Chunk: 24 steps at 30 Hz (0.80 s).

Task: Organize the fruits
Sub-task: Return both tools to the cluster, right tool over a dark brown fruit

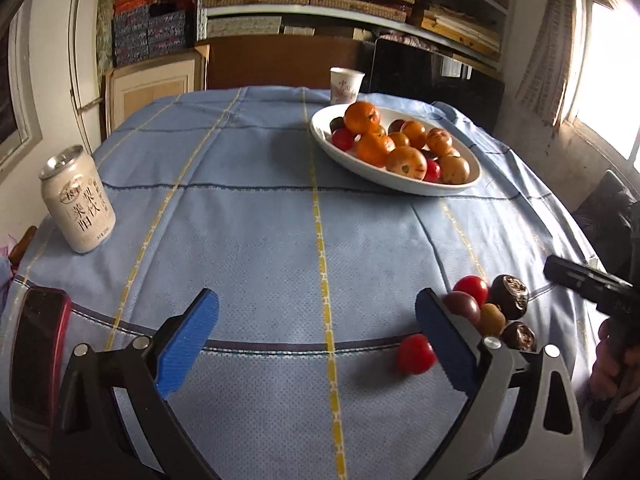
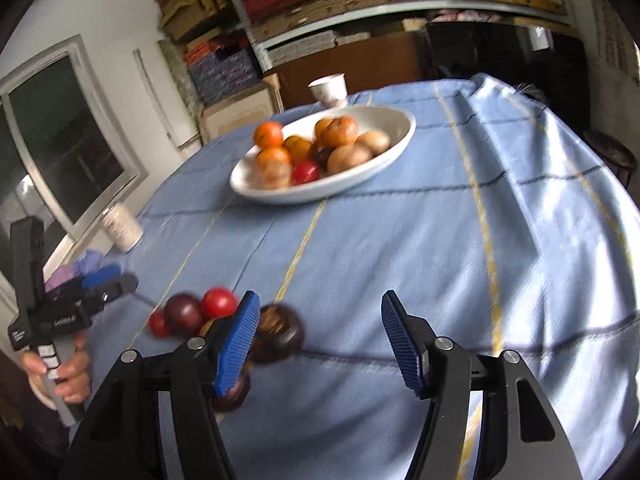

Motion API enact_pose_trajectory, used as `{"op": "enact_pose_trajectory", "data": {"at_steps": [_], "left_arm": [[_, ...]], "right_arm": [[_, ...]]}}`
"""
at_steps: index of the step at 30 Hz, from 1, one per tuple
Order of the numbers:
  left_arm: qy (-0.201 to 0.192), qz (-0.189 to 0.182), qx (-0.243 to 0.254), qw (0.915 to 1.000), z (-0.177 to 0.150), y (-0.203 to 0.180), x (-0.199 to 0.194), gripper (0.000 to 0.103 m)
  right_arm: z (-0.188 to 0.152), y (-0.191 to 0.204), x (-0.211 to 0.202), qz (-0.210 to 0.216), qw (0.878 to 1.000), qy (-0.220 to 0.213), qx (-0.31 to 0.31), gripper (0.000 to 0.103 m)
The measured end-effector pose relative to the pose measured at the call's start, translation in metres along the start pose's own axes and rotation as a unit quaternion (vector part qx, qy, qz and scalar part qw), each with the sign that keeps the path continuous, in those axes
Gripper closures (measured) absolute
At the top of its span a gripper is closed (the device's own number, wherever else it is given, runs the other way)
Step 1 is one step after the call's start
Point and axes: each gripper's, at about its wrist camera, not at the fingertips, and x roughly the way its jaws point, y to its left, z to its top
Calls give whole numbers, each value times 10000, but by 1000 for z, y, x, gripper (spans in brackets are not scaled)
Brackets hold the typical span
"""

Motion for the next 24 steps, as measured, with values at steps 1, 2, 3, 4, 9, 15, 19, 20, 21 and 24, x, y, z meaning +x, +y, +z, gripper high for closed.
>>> {"op": "enact_pose_trajectory", "data": {"at_steps": [1, 2, 3, 4, 9, 15, 19, 20, 21, 24], "left_arm": [[-18, 5, 10, 10000, -1, 0, -1, 6], [-11, 2, 14, 10000, -2, 0, -2, 6], [17, 2, 12, 10000, -2, 0, -1, 5], [46, 4, 4, 10000, -1, 0, 0, 5], [90, 5, -8, 10000, 1, -2, 2, 5], [163, 27, -148, 9998, 3, 4, 6, 5], [189, 50, -275, 9994, 3, 9, 8, 5], [195, 62, -280, 9994, 3, 9, 8, 5], [205, 75, -283, 9994, 3, 9, 9, 5], [228, 99, -277, 9993, 3, 9, 10, 5]], "right_arm": [[-2, 0, 0, 75, 9999, 54, 40, 39], [-3, 0, 1, 111, 9999, 99, 65, 39], [-4, 0, 2, 142, 9998, 145, 83, 39], [-5, 0, 2, 156, 9997, 178, 98, 39], [-8, 10, 3, 227, 9993, 262, -109, 39], [-11, 27, 2, 396, 9970, 344, -567, 39], [-14, 41, -1, 529, 9940, 385, -871, 39], [-15, 43, -1, 540, 9934, 413, -920, 39], [-16, 44, -1, 549, 9931, 433, -945, 39], [-20, 49, -4, 672, 9918, 474, -980, 39]]}}
